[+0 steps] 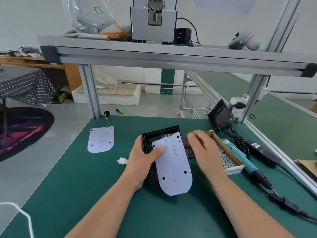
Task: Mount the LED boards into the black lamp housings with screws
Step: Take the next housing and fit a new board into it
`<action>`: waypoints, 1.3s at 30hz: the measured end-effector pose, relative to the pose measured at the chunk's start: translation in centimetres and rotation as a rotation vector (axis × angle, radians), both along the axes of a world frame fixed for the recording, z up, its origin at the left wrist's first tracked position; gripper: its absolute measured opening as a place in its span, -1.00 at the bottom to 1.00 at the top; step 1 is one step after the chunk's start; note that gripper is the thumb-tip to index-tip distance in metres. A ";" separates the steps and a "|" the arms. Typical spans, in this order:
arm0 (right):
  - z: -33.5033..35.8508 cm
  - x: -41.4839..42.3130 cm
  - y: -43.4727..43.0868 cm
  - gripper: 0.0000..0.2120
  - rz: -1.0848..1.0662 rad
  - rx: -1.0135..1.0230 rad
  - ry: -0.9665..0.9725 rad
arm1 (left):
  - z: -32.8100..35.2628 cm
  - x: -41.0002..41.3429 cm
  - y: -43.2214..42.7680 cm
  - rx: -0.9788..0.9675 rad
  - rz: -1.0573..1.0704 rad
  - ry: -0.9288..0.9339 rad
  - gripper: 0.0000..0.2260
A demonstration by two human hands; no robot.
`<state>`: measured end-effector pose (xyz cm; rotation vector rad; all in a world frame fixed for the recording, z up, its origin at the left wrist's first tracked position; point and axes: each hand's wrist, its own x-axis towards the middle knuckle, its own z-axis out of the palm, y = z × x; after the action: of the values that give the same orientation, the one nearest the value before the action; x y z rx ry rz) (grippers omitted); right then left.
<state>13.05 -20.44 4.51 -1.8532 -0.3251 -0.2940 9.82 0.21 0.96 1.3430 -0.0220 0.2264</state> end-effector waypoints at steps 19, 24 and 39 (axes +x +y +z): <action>2.5 -0.9 -1.8 -0.84 0.103 -0.482 0.169 | -0.6 0.4 -0.5 0.062 0.183 0.048 -0.55; 2.5 -0.9 -1.5 -0.83 0.158 -0.195 0.183 | -0.2 -0.1 -0.5 0.089 0.150 0.040 -0.49; 1.3 -2.4 1.1 -0.63 -0.148 -0.596 -0.141 | 0.1 -0.3 -0.6 0.108 0.145 -0.027 -0.80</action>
<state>10.66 -19.32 5.82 -2.4554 -0.4023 -0.4665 9.49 -0.39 1.01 1.4508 0.0415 0.3703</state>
